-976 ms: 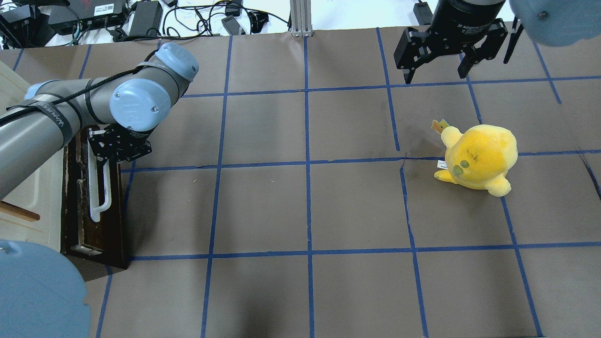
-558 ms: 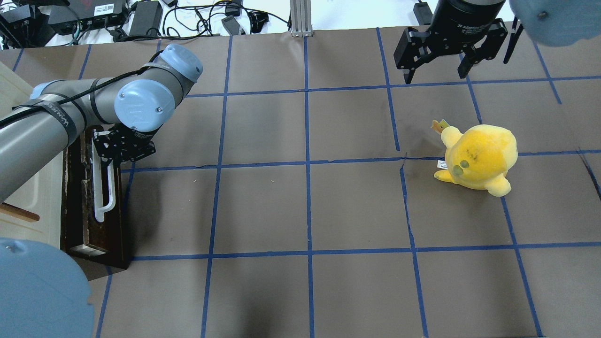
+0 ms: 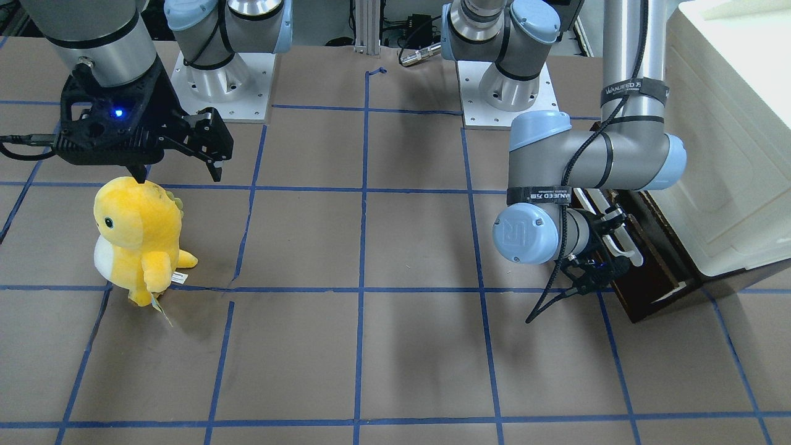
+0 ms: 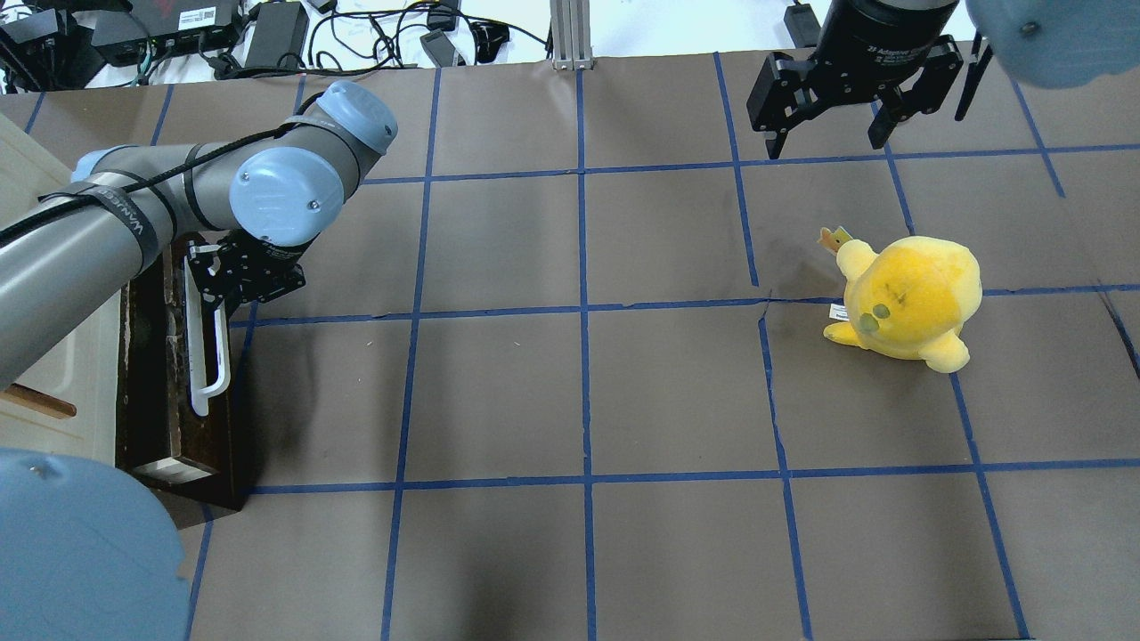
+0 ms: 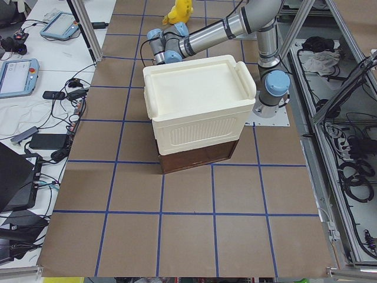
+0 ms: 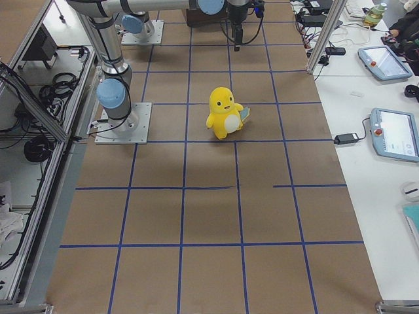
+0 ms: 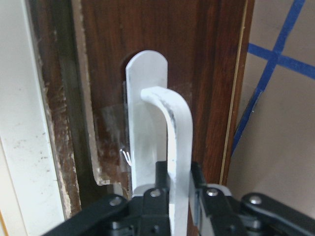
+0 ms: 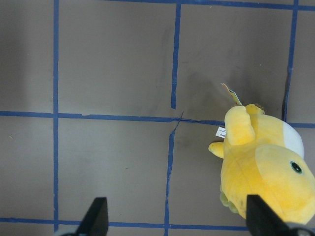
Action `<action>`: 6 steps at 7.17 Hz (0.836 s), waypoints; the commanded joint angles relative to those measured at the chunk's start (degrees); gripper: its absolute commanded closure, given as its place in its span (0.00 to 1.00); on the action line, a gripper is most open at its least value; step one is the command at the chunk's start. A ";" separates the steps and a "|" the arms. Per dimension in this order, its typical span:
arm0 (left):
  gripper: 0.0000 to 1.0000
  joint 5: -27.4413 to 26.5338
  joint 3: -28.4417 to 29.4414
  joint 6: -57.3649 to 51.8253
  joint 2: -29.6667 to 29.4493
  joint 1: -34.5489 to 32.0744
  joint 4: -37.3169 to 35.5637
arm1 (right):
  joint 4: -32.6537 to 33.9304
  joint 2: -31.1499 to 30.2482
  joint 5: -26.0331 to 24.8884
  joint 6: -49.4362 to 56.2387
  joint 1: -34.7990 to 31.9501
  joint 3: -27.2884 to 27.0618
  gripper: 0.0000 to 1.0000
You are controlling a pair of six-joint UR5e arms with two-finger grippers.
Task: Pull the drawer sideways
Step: 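Pull the handle with the left gripper away from the cabinet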
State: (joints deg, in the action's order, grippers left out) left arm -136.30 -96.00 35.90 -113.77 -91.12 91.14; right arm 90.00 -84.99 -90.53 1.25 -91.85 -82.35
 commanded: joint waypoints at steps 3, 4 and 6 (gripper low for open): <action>0.85 0.51 1.17 0.84 -0.66 -0.99 0.80 | 0.00 0.00 -0.08 -0.02 0.00 0.00 0.00; 0.84 0.51 1.69 1.19 -0.84 -1.34 1.32 | 0.00 0.00 -0.08 -0.02 0.00 0.00 0.00; 0.84 0.51 3.10 1.98 -1.54 -1.95 2.99 | 0.00 0.00 0.00 -0.02 0.00 0.00 0.00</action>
State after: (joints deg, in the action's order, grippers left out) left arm -135.75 -93.68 37.46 -114.99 -92.59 93.22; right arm 90.00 -84.99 -90.60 1.23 -91.85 -82.35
